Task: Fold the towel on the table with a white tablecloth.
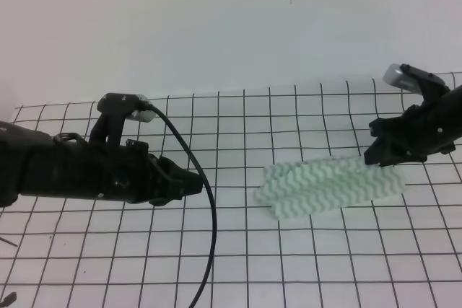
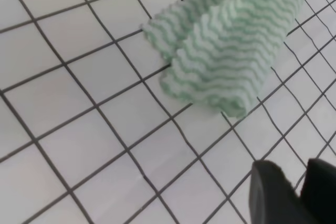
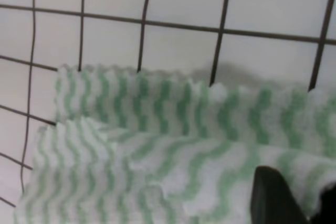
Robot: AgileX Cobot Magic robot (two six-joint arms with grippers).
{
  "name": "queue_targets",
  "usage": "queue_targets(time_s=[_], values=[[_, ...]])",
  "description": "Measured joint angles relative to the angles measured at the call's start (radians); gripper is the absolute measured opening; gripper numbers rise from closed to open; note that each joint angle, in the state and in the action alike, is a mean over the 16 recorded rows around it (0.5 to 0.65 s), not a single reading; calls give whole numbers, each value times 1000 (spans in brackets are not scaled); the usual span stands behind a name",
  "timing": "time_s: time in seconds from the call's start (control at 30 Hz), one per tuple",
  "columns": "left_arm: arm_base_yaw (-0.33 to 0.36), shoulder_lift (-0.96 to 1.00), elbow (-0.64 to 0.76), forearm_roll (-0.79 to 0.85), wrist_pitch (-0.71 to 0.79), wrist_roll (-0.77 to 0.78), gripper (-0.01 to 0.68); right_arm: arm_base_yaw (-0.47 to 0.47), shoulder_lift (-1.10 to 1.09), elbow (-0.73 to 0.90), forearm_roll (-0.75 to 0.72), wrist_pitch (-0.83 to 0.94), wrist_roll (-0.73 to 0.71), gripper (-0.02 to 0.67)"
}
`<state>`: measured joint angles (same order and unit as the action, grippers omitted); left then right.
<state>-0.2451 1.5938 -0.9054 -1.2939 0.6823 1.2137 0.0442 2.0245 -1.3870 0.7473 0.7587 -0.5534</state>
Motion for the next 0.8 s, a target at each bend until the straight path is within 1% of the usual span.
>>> queue_targets(time_s=[0.13,0.27,0.53,0.8], values=[[0,0,0,1,7,-4,137,-1,-38,0,-4,-16,-22,277],[0,0,0,1,12,-9,137,-4,-78,0,-15,-22,-47,313],[0,-1,0,1,17,-15,137,-2,-114,0,-54,-17,-169,316],[0,-1,0,3,21,-16,137,7,-56,-18,-105,-2,-280,314]])
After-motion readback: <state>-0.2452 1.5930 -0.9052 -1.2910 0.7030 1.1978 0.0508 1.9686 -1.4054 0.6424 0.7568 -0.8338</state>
